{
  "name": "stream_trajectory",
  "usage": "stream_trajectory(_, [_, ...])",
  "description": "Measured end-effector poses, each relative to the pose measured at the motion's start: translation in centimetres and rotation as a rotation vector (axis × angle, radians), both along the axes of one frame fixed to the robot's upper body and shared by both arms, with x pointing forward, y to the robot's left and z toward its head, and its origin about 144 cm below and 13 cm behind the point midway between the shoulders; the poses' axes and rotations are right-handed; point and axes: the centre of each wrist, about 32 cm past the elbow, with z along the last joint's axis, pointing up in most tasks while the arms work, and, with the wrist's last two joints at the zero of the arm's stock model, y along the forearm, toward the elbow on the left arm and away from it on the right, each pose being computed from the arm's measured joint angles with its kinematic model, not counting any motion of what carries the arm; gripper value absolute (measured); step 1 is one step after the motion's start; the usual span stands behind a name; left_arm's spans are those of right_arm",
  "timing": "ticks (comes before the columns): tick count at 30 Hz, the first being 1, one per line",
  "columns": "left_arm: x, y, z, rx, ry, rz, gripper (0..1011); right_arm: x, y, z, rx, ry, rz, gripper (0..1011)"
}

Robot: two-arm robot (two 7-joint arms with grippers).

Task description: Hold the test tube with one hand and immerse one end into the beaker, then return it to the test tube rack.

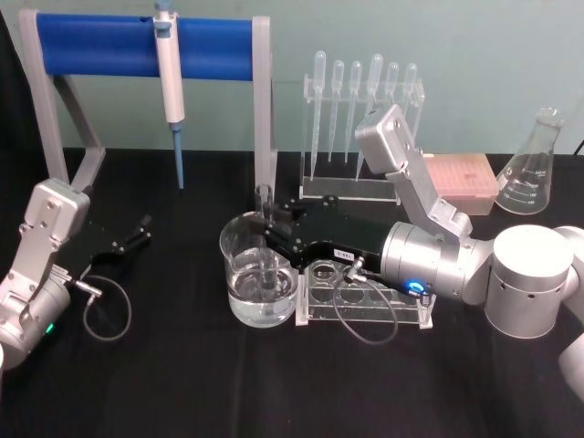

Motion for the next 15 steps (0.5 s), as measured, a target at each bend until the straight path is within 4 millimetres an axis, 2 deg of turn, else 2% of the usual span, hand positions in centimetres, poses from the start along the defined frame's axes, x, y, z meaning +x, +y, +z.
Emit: stream_trajectory(15, [0.0, 0.0, 0.0, 0.0, 0.0, 0.0, 1000, 0.0, 0.0, 0.0, 0.0, 0.0, 0.0, 241])
